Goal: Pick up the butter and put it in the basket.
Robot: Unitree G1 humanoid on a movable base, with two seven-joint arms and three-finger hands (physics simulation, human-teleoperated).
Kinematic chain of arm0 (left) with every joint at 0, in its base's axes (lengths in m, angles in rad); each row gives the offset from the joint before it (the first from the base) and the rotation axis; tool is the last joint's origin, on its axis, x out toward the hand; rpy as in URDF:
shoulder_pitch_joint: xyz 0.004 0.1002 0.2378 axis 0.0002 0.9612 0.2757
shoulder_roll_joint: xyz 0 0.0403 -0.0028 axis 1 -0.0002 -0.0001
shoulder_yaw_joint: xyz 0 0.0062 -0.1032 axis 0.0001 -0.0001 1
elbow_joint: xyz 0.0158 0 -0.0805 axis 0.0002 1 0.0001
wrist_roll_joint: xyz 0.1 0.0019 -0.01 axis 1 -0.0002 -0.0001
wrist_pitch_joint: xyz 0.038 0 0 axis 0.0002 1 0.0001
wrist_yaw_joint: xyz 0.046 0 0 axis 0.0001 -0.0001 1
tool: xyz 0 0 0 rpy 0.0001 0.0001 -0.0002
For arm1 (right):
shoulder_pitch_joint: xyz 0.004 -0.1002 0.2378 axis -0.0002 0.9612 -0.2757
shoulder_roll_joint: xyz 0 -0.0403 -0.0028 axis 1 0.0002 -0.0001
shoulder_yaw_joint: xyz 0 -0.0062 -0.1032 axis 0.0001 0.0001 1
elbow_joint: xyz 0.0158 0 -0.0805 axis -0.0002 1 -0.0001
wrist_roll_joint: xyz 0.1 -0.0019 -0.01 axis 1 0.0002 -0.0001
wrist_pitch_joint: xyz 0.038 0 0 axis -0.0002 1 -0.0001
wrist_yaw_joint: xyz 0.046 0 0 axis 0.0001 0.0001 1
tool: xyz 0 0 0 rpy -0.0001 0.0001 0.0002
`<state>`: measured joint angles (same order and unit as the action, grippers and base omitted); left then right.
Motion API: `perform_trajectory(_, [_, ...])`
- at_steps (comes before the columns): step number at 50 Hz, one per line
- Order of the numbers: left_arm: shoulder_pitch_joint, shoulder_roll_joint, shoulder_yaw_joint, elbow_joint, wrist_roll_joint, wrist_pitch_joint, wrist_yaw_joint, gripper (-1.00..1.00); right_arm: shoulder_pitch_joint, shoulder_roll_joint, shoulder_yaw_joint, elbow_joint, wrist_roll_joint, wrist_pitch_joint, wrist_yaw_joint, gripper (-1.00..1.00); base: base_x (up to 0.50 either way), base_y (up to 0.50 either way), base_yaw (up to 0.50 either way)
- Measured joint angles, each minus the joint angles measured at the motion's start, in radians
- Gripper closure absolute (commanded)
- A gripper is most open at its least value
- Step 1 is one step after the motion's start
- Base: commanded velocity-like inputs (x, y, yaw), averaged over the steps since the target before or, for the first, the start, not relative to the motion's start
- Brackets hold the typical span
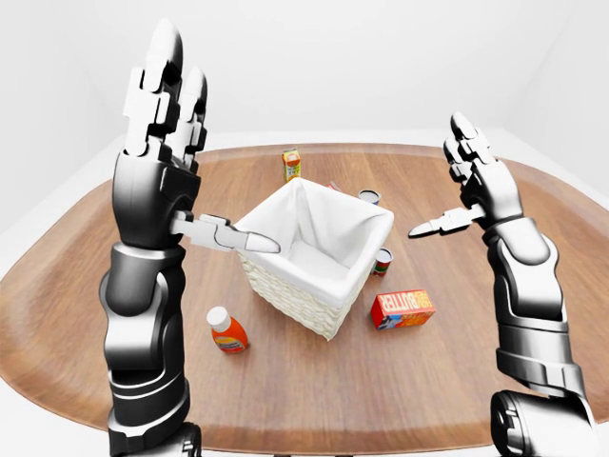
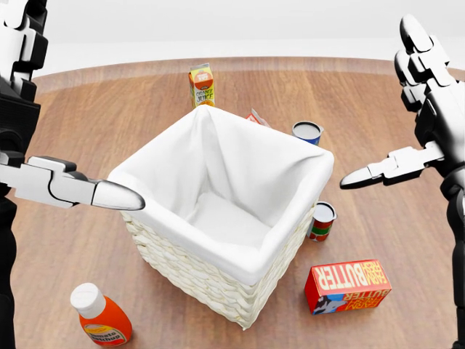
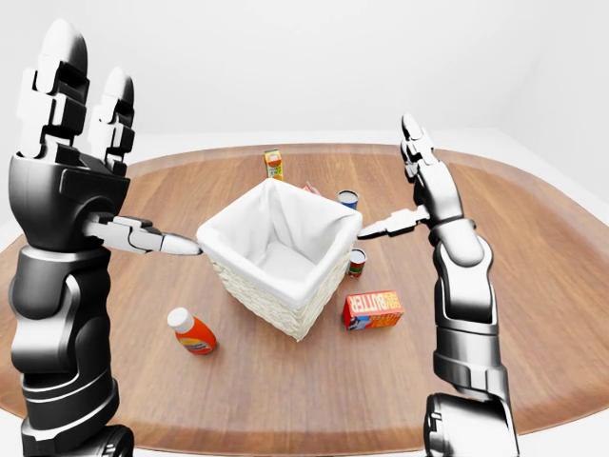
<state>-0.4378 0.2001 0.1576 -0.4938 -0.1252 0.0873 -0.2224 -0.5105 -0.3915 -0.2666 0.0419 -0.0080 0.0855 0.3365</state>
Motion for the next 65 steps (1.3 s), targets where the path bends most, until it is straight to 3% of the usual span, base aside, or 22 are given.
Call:
perform_trajectory(4, [0.002, 0.000, 0.000, 0.005, 0.000, 0.000, 0.001, -1.00, -0.019, -0.026, -0.005, 0.124, 0.001, -0.048, 0.010, -1.00, 0.00, 0.00, 0.00])
perform_trajectory(9, [0.005, 0.000, -0.002, 0.013, 0.002, 0.000, 0.002, -1.00, -0.047, -0.064, -0.007, 0.319, -0.003, -0.162, 0.018, -1.00, 0.00, 0.00, 0.00])
perform_trajectory(10, [0.005, 0.000, -0.002, 0.014, 0.003, 0.000, 0.002, -1.00, -0.054, -0.072, -0.007, 0.360, -0.003, -0.173, 0.019, -1.00, 0.00, 0.00, 0.00])
perform_trajectory(22, [0.016, -0.002, -0.003, 0.024, 0.010, 0.000, -0.001, -1.00, -0.122, -0.143, 0.024, 0.843, -0.053, -0.173, -0.019, -1.00, 0.00, 0.00, 0.00])
perform_trajectory(32, [0.027, -0.006, -0.003, 0.028, 0.019, 0.000, -0.001, -1.00, -0.147, -0.173, 0.051, 1.091, -0.134, -0.173, -0.101, -1.00, 0.00, 0.00, 0.00])
perform_trajectory(43, [0.041, -0.013, -0.009, 0.039, 0.030, 0.000, -0.001, -1.00, -0.144, -0.182, 0.063, 1.217, -0.214, -0.173, -0.189, -1.00, 0.00, 0.00, 0.00])
perform_trajectory(65, [0.054, -0.022, -0.008, 0.064, 0.045, 0.000, 0.003, -1.00, -0.135, -0.133, 0.107, 1.305, -0.459, -0.173, -0.395, -1.00, 0.00, 0.00, 0.00])
